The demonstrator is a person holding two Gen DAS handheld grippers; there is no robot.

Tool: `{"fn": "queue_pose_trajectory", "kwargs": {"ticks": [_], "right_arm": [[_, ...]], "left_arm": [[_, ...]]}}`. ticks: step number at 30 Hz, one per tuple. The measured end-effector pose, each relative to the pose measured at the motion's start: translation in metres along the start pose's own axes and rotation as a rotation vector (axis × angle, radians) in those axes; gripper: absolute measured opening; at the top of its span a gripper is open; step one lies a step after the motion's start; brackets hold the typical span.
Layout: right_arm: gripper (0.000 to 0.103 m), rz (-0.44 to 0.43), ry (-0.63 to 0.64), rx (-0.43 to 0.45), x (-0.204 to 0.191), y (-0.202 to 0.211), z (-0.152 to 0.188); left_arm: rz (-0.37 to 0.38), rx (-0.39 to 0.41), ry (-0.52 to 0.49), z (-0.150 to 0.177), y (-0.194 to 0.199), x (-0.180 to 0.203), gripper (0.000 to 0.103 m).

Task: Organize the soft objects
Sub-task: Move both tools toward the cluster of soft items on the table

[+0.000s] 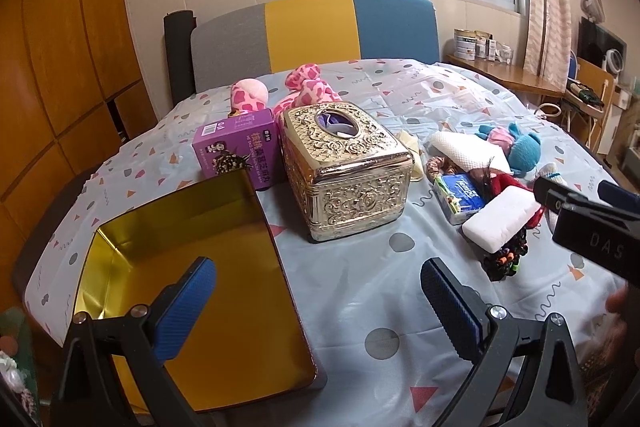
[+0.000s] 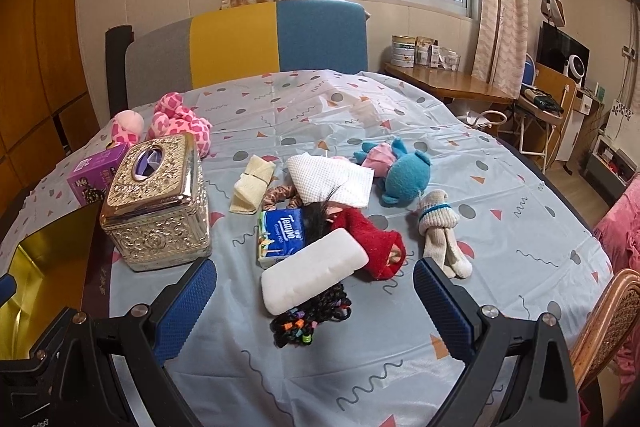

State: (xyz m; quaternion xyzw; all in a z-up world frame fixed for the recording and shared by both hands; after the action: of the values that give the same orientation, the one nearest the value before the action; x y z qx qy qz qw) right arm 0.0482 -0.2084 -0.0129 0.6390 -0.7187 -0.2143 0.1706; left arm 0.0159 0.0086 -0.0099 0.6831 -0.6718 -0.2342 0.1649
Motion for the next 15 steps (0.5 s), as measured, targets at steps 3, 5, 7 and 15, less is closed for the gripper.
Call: {"fn": "queue_pose_trajectory", "kwargs": {"ticks": [3, 5, 7, 15], "right_arm": [[0.101, 0.009, -0.004, 0.002, 0.006, -0.002, -0.003], [0.101, 0.015, -0.009, 0.004, 0.011, -0.003, -0.005], [0.101, 0.022, -0.012, 0.008, 0.016, -0.004, -0.008], [0.101, 0.059, -0.056, 0.013, 0.045, -0.010, -0.019]], "left_arm": [[0.001, 0.000, -0.009, 0.000, 0.000, 0.003, 0.103], [0.005, 0.000, -0.013, -0.001, 0.000, 0.005, 0.103], [0.009, 0.001, -0.019, -0.001, 0.000, 0.007, 0.103], [0.026, 0.001, -0.042, -0.004, 0.000, 0.016, 0.103]]}}
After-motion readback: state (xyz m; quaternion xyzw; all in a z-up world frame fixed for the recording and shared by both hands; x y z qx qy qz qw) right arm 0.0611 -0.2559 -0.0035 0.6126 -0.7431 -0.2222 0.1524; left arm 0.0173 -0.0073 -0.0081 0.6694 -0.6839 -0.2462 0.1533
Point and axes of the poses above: each gripper's, at about its wrist camera, not at the fingertips, and y roughly against the way its jaws point, x to its right, z to its underside, the point moved 3 cm from there along -y, roughly the way its jaws point, and after that the axes turned 6 degrees about x, right-handed, at the moved point
